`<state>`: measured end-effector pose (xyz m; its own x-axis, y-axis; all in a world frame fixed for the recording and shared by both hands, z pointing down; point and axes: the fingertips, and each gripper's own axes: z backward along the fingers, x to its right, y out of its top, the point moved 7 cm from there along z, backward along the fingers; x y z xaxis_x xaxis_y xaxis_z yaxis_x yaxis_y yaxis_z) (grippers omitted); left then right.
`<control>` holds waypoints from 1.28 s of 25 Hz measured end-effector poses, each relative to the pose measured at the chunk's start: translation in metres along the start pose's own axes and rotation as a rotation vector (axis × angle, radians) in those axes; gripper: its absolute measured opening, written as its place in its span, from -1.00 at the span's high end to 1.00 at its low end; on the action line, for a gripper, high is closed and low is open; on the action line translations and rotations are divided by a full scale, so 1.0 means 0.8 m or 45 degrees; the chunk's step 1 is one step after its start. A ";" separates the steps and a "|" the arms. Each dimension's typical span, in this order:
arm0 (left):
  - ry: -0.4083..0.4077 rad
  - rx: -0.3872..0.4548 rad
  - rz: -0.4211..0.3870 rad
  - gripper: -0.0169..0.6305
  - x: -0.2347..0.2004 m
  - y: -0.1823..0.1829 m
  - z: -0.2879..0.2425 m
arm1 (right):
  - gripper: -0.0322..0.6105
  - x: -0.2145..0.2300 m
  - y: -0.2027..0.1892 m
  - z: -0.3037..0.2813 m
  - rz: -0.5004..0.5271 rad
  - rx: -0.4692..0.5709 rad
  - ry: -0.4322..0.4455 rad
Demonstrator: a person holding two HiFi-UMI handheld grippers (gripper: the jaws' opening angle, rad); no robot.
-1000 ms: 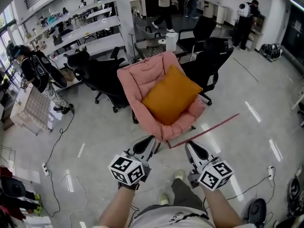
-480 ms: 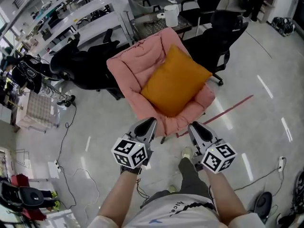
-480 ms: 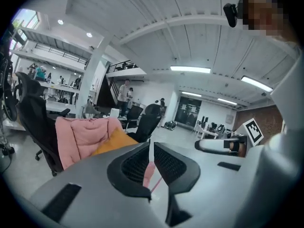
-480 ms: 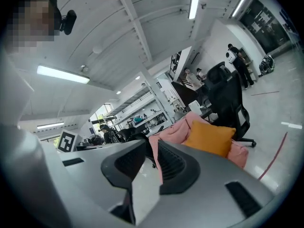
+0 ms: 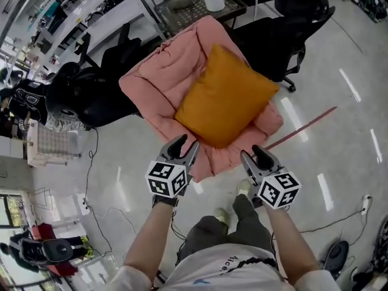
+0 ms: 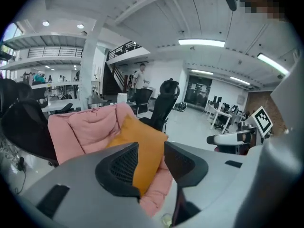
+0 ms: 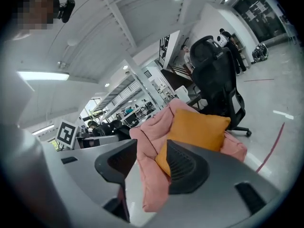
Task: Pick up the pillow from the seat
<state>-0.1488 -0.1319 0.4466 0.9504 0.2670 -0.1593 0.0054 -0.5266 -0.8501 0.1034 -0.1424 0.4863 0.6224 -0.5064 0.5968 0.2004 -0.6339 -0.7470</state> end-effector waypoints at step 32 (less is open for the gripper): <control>-0.232 -0.264 -0.353 -0.16 -0.347 -0.127 -0.430 | -0.20 0.329 -0.202 -0.328 -0.380 -0.004 -0.394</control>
<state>-0.3063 -0.4305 0.7496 0.8334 0.5512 -0.0404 0.3344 -0.5611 -0.7572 0.0367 -0.3268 0.8410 0.7350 -0.1016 0.6704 0.4040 -0.7283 -0.5535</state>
